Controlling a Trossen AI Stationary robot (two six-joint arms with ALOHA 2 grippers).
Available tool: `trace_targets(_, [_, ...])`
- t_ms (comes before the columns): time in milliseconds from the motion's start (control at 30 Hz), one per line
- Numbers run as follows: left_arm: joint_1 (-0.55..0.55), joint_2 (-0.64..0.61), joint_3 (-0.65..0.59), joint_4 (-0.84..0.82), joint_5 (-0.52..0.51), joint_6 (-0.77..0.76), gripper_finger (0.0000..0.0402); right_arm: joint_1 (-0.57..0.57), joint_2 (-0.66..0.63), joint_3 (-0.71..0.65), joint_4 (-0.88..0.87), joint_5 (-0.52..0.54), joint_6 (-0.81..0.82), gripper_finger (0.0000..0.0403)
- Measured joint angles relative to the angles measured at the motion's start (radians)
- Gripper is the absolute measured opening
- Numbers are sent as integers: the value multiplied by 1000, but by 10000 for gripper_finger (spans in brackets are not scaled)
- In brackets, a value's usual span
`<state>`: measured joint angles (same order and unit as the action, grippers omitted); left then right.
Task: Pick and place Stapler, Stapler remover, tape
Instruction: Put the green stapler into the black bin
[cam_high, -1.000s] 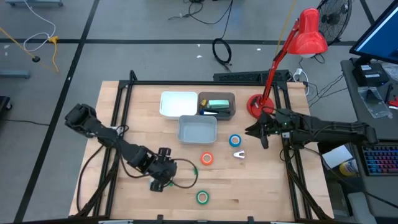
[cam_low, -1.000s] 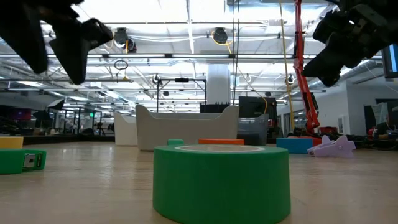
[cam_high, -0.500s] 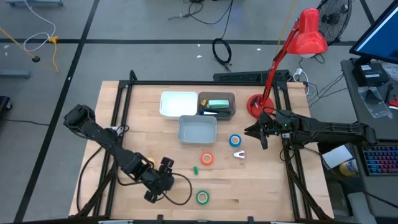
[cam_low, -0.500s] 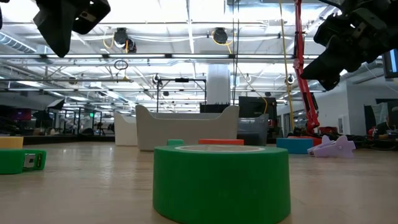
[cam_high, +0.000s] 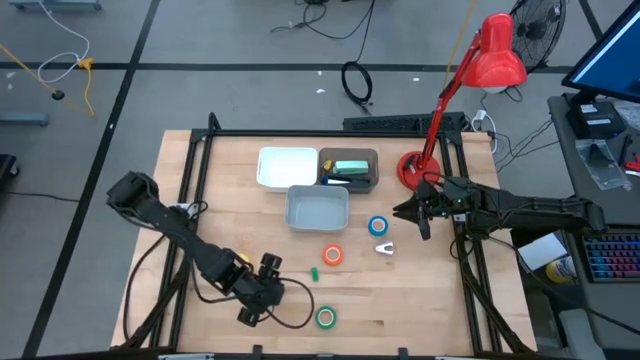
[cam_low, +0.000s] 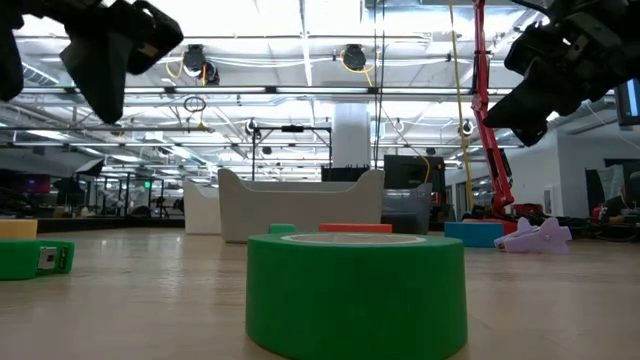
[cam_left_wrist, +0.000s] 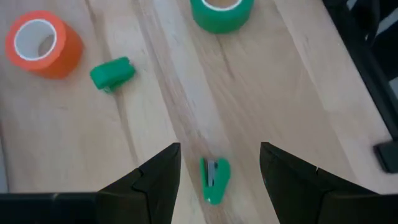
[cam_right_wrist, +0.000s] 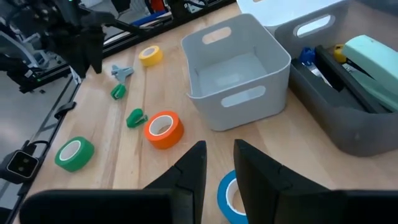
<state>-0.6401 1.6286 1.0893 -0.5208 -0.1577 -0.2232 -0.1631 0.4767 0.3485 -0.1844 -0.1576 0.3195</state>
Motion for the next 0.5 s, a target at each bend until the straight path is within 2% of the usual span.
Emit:
trace_targets(333, [-3,118,1,-13,19,-111,218,0,0,0,-11,0,9,73])
trace_targets(500, [0,133,1,-9,1,-170,218,0,0,0,-11,0,9,73])
